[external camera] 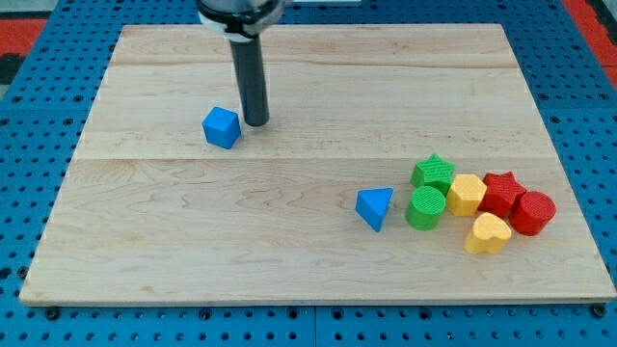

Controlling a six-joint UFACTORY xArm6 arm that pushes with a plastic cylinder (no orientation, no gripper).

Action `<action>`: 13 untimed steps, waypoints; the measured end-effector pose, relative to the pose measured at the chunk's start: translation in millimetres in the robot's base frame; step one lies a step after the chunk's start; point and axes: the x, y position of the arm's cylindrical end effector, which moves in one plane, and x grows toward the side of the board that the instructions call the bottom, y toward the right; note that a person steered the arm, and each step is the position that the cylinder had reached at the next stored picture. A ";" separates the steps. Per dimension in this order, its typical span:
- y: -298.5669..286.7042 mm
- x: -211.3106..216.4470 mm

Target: Push the cube into the triangle

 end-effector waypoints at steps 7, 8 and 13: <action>-92.2 83.9; -114.2 105.5; 31.5 124.3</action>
